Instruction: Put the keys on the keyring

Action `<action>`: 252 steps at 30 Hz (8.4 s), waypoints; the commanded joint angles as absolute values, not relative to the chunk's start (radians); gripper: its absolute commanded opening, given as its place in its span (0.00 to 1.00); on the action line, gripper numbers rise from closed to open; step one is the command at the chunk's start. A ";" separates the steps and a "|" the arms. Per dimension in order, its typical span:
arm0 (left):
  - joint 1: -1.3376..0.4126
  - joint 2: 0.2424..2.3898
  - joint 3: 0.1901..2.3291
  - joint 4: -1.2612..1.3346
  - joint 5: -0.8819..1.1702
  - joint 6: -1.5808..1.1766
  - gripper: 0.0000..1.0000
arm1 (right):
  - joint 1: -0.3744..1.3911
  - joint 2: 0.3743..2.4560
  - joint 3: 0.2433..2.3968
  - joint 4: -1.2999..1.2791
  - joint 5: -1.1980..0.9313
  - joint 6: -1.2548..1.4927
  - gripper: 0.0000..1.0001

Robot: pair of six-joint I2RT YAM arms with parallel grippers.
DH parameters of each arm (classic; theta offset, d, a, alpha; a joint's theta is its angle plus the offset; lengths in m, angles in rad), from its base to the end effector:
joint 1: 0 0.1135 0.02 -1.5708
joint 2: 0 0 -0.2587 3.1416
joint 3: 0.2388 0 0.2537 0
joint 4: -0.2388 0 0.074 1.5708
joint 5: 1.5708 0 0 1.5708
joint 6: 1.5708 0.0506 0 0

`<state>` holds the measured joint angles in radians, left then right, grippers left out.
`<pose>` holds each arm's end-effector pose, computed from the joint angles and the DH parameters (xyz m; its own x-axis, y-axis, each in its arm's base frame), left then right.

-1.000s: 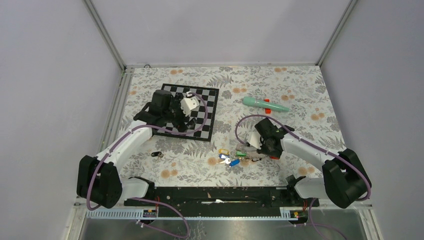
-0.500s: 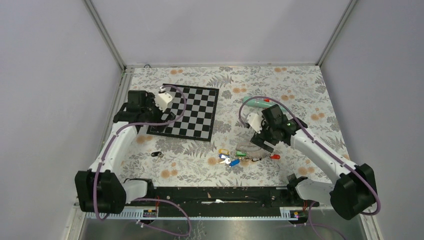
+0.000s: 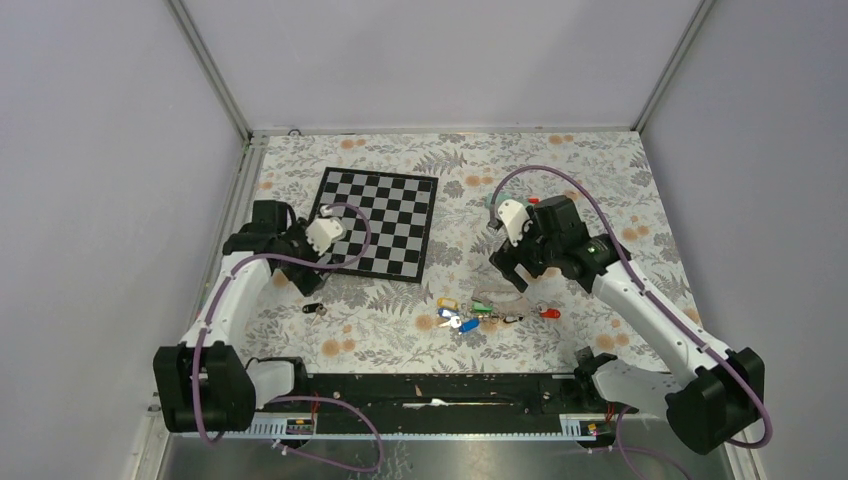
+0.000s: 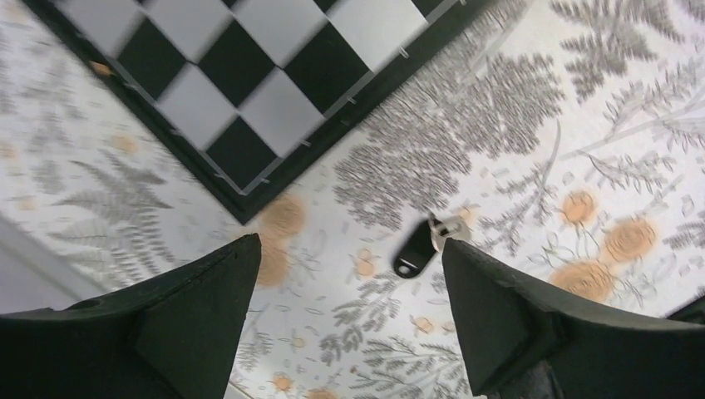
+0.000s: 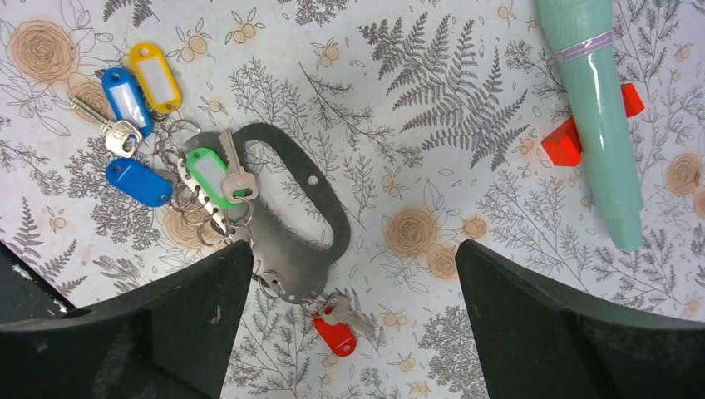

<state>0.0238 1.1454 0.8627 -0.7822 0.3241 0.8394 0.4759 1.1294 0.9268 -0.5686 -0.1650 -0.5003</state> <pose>0.2261 -0.0107 0.2313 -0.4860 0.6941 -0.5310 0.7388 0.6509 0.1746 0.2201 0.1228 0.2702 -0.2766 -0.6749 -0.6841 -0.7856 0.5688 -0.2435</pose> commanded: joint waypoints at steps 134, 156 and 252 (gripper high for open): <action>-0.661 1.427 1.295 -0.290 1.057 0.630 0.38 | 0.437 1.204 1.250 -0.460 -0.993 -0.507 0.00; -0.686 1.416 1.296 -0.284 0.963 0.649 0.45 | 0.437 1.191 1.171 -0.426 -1.036 -0.491 0.00; -0.617 1.383 1.173 -0.043 1.230 0.349 0.00 | 0.395 1.131 1.081 -0.330 -0.993 -0.381 0.39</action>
